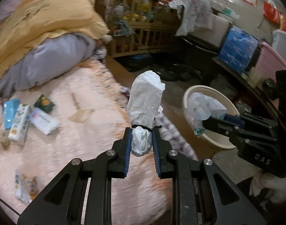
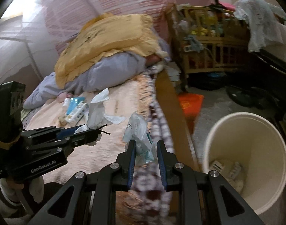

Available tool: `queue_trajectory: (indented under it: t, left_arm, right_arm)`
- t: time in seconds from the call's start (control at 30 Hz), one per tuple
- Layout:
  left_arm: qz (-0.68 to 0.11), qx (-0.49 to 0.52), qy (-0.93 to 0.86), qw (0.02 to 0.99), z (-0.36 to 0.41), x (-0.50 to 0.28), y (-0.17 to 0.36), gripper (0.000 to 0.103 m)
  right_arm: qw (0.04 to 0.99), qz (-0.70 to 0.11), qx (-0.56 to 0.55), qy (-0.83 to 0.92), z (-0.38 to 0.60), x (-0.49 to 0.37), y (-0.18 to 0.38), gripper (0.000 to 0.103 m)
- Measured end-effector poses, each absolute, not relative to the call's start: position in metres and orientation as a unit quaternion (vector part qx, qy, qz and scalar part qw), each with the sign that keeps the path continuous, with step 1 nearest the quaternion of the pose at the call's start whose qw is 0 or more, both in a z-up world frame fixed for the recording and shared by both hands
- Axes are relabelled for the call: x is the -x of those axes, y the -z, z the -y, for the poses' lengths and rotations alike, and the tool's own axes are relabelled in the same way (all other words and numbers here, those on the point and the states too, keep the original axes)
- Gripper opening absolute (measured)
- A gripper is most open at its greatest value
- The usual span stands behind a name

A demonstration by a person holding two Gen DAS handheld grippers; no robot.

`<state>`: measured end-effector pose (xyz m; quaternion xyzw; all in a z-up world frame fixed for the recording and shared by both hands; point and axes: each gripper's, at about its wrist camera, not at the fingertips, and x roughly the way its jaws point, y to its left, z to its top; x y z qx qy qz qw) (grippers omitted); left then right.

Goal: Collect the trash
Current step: 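Carry the tissue and plastic bag over the cream bucket, then open both tools to drop the tissue and plastic bag into the bucket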

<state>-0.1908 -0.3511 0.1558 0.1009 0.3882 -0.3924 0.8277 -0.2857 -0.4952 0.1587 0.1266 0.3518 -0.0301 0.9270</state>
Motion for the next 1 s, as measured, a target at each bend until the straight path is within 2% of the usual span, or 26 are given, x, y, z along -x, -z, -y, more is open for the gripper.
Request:
queue_trajectory:
  t: [0.53, 0.87, 0.93, 0.97, 1.0]
  left_arm:
    - [-0.424, -0.109, 0.473, 0.764, 0.468, 0.215, -0.139, 0.019]
    - [-0.444, -0.097, 0.495, 0.741, 0.506, 0.218, -0.121, 0.02]
    - [-0.447, -0.088, 0.499, 0.737, 0.509, 0.216, -0.118, 0.026]
    - [-0.45, -0.085, 0.501, 0.734, 0.51, 0.214, -0.116, 0.029]
    - [-0.455, -0.083, 0.501, 0.731, 0.511, 0.214, -0.114, 0.039]
  right_arm:
    - [0.897, -0.35, -0.213, 0.167, 0.608, 0.342, -0.134, 0.022]
    - [0.88, -0.351, -0.235, 0.217, 0.639, 0.355, -0.118, 0.022]
    - [0.877, -0.35, -0.235, 0.229, 0.641, 0.354, -0.116, 0.027]
    - [0.875, -0.349, -0.234, 0.239, 0.643, 0.355, -0.116, 0.041]
    - [0.875, -0.346, -0.234, 0.246, 0.644, 0.356, -0.116, 0.051]
